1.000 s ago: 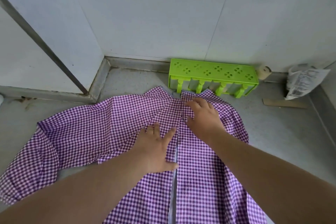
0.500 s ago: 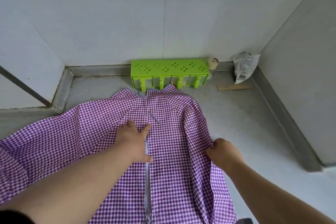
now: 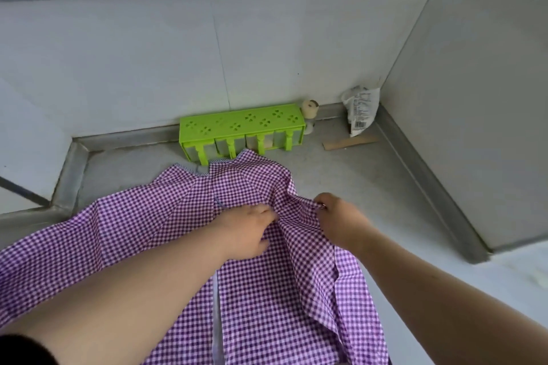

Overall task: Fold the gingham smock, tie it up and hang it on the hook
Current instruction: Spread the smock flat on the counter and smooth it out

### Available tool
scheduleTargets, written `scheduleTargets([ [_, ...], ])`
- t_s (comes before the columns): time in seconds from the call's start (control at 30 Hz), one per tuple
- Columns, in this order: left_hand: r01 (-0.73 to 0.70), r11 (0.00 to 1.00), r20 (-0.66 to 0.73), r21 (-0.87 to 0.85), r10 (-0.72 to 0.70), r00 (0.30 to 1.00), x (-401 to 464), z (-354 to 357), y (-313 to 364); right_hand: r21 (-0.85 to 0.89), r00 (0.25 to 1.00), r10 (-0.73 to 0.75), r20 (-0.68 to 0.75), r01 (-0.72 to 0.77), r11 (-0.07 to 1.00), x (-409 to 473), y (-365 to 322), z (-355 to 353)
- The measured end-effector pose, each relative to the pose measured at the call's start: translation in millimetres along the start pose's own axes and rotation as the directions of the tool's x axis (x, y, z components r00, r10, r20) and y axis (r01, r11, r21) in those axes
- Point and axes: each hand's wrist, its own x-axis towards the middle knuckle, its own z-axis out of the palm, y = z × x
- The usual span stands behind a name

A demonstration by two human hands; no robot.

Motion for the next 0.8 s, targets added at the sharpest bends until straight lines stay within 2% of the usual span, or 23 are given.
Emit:
scheduleTargets([
  [0.13, 0.051, 0.997, 0.070, -0.056, -0.047, 0.996, 17.5, 7.1, 19.5, -0.012, 0.990, -0.137, 0.033, 0.137, 0.990, 0.4, -18.0, -6.9],
  [0.23, 0.120, 0.988, 0.078, -0.098, -0.112, 0.991, 29.2, 11.3, 27.0, 0.007, 0.986, -0.109, 0.124, 0.109, 0.994, 0.6, -16.8, -15.8],
  [0.43, 0.206, 0.978, 0.109, 0.001, -0.205, 0.973, 40.0, 9.1, 45.4, -0.318, 0.955, 0.046, 0.292, 0.052, 0.947, -3.3, 30.0, -31.9],
  [0.53, 0.261, 0.965, 0.114, 0.005, -0.259, 0.959, 46.7, 9.6, 54.4, -0.419, 0.956, 0.049, 0.290, 0.081, 0.904, 4.7, 46.8, -52.8],
  [0.6, 0.272, 0.962, 0.123, 0.040, -0.275, 0.954, 50.6, 9.3, 56.4, -0.477, 0.980, 0.068, 0.187, 0.030, 0.878, 23.4, 56.2, -72.3],
  [0.67, 0.266, 0.959, 0.134, 0.096, -0.277, 0.951, 53.2, 9.9, 56.5, -0.526, 0.998, 0.065, -0.022, -0.067, 0.848, 36.6, 59.5, -95.5],
  [0.73, 0.257, 0.956, 0.135, 0.142, -0.276, 0.952, 57.0, 13.0, 55.6, -0.583, 0.956, -0.025, -0.291, -0.156, 0.797, 36.2, 59.9, -112.1],
  [0.8, 0.257, 0.953, 0.137, 0.162, -0.280, 0.950, 60.9, 15.4, 54.3, -0.601, 0.883, -0.169, -0.437, -0.147, 0.786, 25.1, 57.2, -110.1],
])
